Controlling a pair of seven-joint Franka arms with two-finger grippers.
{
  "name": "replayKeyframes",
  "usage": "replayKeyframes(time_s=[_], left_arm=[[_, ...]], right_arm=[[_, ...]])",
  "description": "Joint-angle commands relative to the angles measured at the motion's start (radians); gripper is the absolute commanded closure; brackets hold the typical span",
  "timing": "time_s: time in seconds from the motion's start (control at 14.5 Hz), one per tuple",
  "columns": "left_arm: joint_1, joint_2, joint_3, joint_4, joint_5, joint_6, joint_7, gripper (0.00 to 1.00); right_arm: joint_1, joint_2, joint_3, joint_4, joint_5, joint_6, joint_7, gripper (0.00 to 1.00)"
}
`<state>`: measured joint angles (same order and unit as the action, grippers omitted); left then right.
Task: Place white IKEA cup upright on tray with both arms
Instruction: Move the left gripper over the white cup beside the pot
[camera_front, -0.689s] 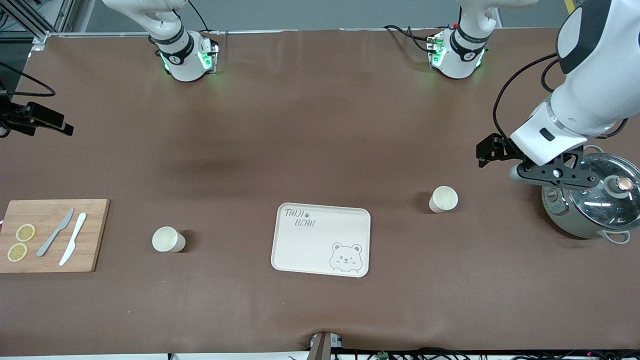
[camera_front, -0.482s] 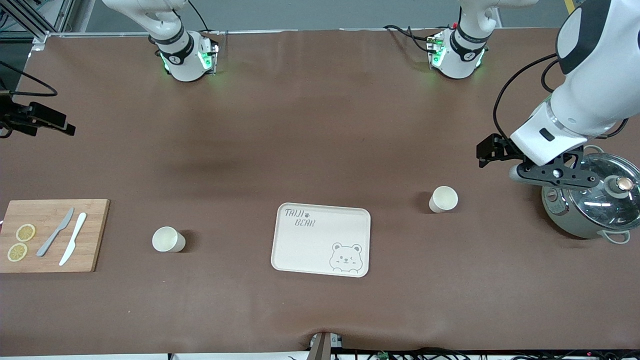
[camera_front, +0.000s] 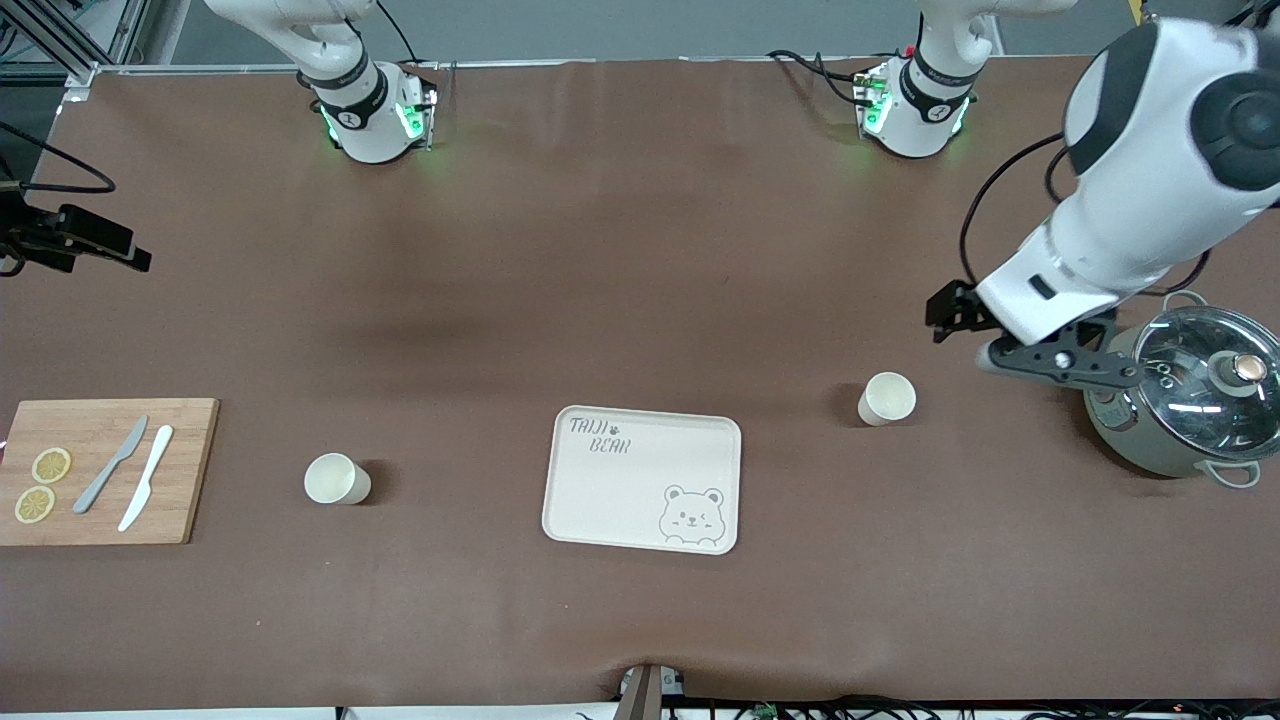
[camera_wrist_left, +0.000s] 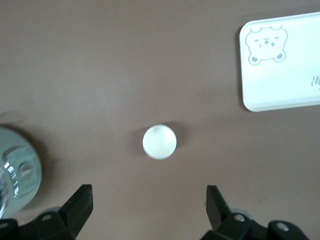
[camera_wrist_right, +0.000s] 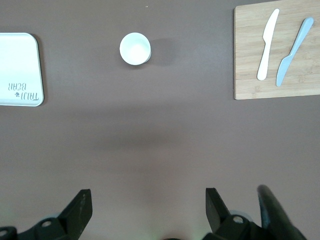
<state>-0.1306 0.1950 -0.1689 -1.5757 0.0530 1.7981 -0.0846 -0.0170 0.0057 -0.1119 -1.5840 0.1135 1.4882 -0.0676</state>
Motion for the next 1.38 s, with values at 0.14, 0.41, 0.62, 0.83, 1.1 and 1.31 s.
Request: replayKeyframes(time_s=[0.14,0.41,0.62,0.83,1.1,1.31], left_arm=[[0.016,-0.125,-0.012,-0.398,0.002,0.312,-0.023,0.00],[0.022,-0.124,-0.012,-0.506,-0.004,0.411,-0.021,0.00],[0.029,-0.134,-0.012,-0.575,-0.004,0.478,-0.012,0.00],[0.060,-0.131,-0.012,-0.668,-0.004,0.619,0.006,0.00],[0.085,-0.088,-0.012,-0.704,-0.004,0.702,0.042,0.00],[0.094,-0.051,-0.012,-0.728,-0.004,0.777,0.066,0.00]], right_arm=[[0.009,-0.010,0.006,-0.016,0.014,0.018,0.009,0.00],[0.015,-0.009,0.006,-0.016,0.012,0.018,0.009,0.00],[0.015,-0.007,0.004,-0.016,0.009,0.014,0.008,0.00],[0.017,0.000,0.004,-0.016,0.000,0.003,0.005,0.00],[0.022,-0.003,0.004,-0.013,0.002,0.012,0.006,0.00],[-0.007,-0.004,0.000,-0.011,0.003,-0.003,0.006,0.00]])
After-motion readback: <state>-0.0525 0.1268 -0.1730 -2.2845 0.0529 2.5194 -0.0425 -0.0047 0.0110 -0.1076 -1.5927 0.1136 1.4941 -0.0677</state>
